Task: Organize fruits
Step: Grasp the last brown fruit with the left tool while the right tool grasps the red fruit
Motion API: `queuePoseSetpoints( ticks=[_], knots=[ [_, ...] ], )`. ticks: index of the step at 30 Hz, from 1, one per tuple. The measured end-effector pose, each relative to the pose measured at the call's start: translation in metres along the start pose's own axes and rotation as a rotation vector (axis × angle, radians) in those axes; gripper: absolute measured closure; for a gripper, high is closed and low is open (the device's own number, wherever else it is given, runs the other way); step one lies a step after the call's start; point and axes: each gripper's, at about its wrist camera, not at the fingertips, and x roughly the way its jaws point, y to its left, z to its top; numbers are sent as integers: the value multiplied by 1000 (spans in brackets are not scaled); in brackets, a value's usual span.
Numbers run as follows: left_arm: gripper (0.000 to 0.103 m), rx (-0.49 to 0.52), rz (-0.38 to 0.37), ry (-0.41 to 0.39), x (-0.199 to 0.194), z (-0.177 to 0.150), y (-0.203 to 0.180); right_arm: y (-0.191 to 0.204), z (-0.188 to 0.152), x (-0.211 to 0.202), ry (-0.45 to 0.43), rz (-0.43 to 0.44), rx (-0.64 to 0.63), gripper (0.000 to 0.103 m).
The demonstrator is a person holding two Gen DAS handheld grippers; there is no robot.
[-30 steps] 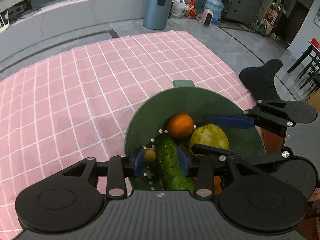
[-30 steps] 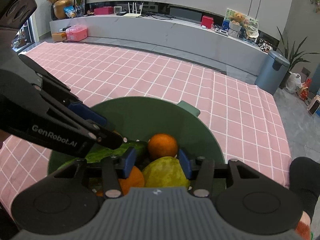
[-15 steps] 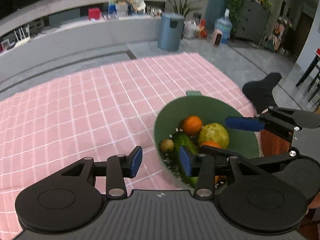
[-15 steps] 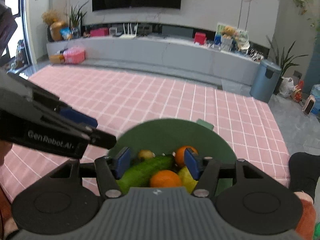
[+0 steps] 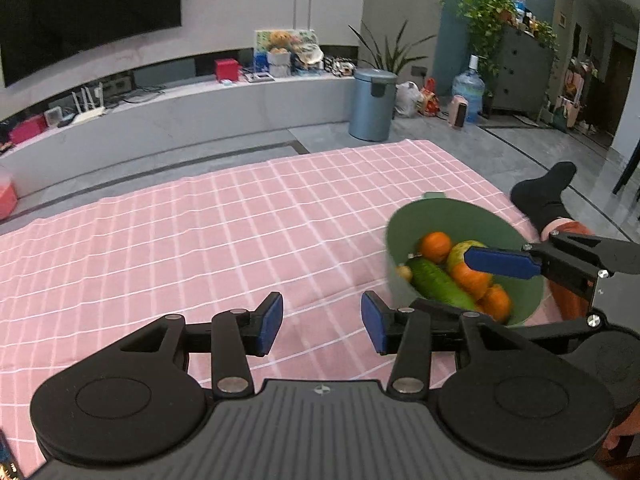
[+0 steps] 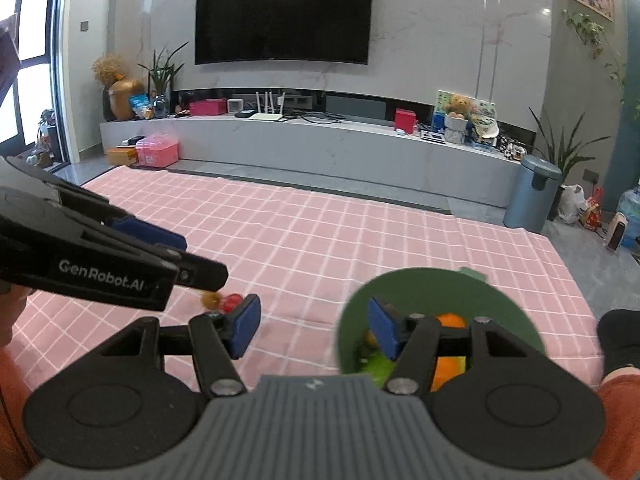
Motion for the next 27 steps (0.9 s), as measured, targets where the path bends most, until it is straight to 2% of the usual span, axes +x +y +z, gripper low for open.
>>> queuePoseSetpoints(
  ticks=[7, 19, 27],
  knots=[
    [49, -65, 29, -3, 10, -16, 25, 30, -11, 18, 30, -3, -14, 48],
    [49, -169, 34, 11, 32, -45, 68, 49, -20, 70, 112, 0, -141, 74],
    [49, -206, 25, 70, 58, -57, 80, 48, -25, 105, 161, -9, -189, 78]
  ],
)
